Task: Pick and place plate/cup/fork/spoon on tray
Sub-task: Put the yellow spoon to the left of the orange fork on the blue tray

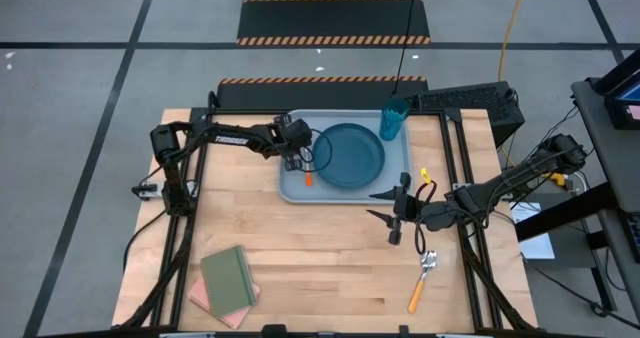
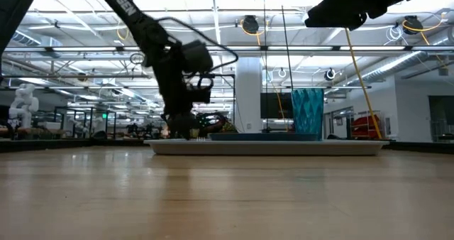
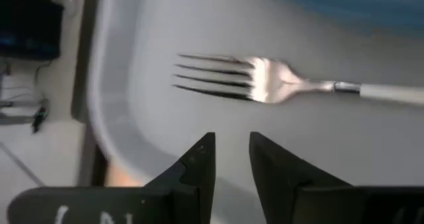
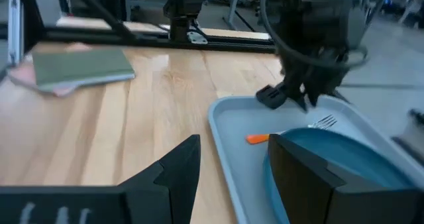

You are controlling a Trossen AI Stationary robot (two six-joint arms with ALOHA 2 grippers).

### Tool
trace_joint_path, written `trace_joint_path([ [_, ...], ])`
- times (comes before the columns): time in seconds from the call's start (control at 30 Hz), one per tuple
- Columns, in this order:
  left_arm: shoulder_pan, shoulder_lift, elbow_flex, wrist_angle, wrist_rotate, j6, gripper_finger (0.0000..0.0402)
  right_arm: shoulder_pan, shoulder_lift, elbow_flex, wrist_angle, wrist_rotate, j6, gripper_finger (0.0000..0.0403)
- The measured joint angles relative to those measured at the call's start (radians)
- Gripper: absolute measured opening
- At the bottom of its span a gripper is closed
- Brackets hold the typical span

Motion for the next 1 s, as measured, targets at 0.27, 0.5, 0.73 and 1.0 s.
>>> trace_joint_path([
  [0.27,-0.093,-0.139,0.061,-0.120,-0.003,-0.117,0.0097,0.012,0.000,0.000,-0.120,0.049,0.494,0.0171],
  [0.5,-0.190,-0.233,0.057,-0.108,0.026,-0.129,0.0097,0.111,0.048,-0.001,-0.379,-0.139,1.056,0.0171],
  [0.73,-0.257,-0.241,0.057,-0.114,0.061,-0.146,0.0097,0.215,0.102,-0.001,-0.416,-0.331,1.369,0.0171],
  [1.0,-0.313,-0.241,0.057,-0.119,0.099,-0.194,0.0097,0.348,0.230,0.042,-0.504,-0.529,1.688,0.0171],
])
